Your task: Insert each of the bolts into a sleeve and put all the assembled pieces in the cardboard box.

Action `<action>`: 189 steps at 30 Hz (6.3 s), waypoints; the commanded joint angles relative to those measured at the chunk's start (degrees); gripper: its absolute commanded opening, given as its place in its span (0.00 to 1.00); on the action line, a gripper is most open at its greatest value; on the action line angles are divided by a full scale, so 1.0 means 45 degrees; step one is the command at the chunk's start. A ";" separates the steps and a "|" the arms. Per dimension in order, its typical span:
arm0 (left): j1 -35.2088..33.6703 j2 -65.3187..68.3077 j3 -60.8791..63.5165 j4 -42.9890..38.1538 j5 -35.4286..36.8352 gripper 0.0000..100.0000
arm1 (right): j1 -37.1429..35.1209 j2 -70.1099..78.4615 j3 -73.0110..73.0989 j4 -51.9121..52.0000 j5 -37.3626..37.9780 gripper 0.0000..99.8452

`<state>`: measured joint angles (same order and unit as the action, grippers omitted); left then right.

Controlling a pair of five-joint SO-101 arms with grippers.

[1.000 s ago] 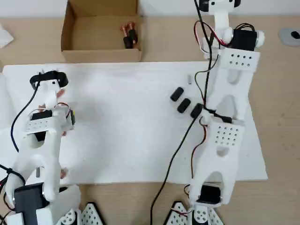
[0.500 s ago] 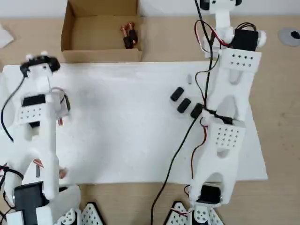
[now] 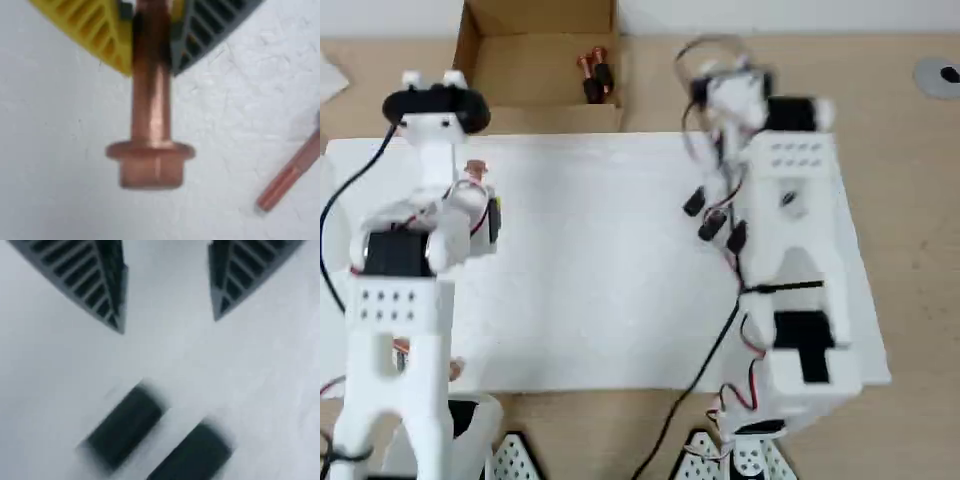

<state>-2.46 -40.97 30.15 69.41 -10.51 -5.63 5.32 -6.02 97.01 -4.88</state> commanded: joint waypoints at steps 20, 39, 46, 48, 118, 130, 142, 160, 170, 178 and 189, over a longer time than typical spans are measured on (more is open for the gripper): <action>0.0254 -0.5206 0.5705 -0.1993 -0.0508 0.01 | -0.0928 0.0791 0.2647 -0.5236 -0.5040 0.14; 0.0176 -0.5206 0.5705 -0.1973 -0.0508 0.01 | 0.0088 0.1944 0.2647 -0.6056 -0.5783 0.14; 0.0176 -0.5206 0.5705 -0.1973 -0.0508 0.01 | 0.0010 0.3311 0.2569 -0.6154 -0.5724 0.14; 0.0176 -0.5206 0.5705 -0.1973 -0.0508 0.01 | -0.0107 0.3565 0.2569 -0.6212 -0.5333 0.14; 0.3497 -1.2298 1.1409 -1.1663 0.4786 0.00 | -0.7082 -1.3353 1.9937 -2.2974 0.1465 0.01; 0.3888 -1.2278 0.8654 -0.7424 0.4845 0.00 | -0.7082 -1.3372 2.0835 -2.3580 0.1387 0.01; 0.5783 -1.2337 0.9455 -0.7248 0.4845 0.00 | -0.7121 -1.3372 2.0894 -2.3502 0.1387 0.01; 0.3790 -1.2337 1.2151 -1.1292 0.6134 0.00 | -0.7746 -1.3372 2.0737 -2.3521 0.0762 0.01; 0.4747 -1.2357 1.2151 -1.0569 0.7131 0.00 | -0.7746 -1.3372 2.0386 -2.3502 0.0449 0.01; 0.4728 -1.2357 1.2210 -1.0725 0.7072 0.00 | -0.7746 -1.3372 1.8901 -2.1021 -0.0977 0.01; 0.4708 -1.2337 1.2230 -1.1761 0.6291 0.00 | -0.7746 -1.3372 1.8686 -2.0552 -0.1035 0.01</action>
<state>18.11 -95.74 85.54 18.07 20.00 -39.82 -53.32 81.71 4.44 -9.01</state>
